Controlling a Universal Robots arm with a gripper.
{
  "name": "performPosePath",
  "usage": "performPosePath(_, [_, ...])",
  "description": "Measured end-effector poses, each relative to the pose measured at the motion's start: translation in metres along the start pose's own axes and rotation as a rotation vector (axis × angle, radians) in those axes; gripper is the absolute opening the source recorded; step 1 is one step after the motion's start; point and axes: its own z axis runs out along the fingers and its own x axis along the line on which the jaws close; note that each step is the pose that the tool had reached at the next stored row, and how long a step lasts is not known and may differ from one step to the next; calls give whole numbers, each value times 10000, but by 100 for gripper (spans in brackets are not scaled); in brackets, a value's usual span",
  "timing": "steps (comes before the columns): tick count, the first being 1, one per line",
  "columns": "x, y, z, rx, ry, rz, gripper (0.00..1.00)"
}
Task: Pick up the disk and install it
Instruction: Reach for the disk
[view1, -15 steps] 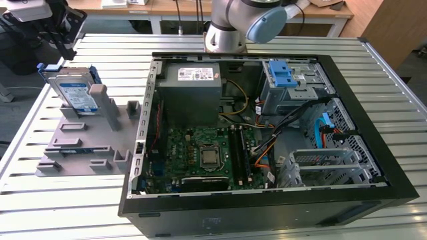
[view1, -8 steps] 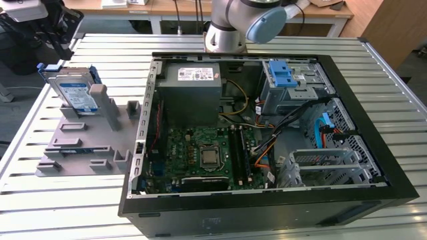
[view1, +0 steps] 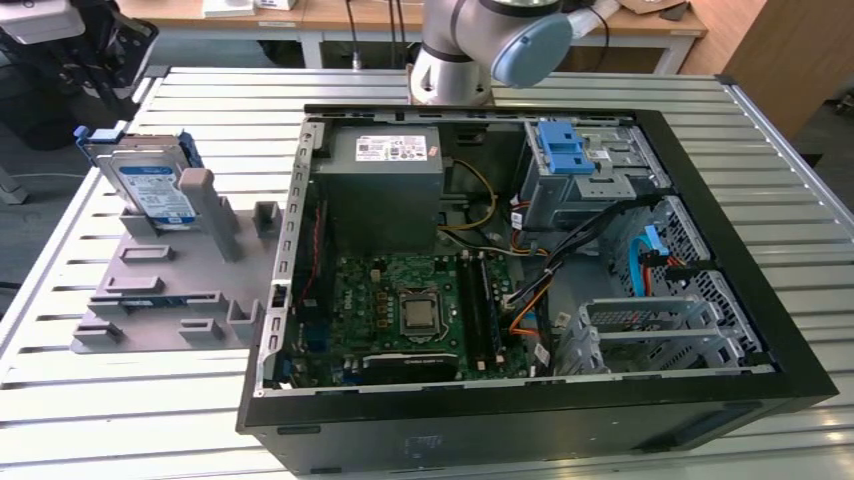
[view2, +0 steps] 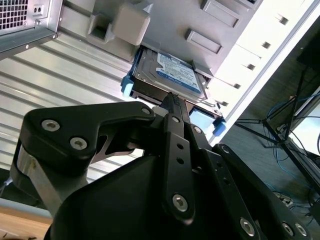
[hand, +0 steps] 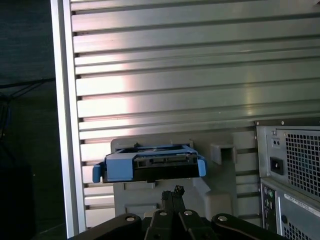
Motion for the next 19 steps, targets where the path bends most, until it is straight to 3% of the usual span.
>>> performPosePath(13, [157,13,20,1,4,0,11])
performPosePath(19, [301,45,35,1,4,1,11])
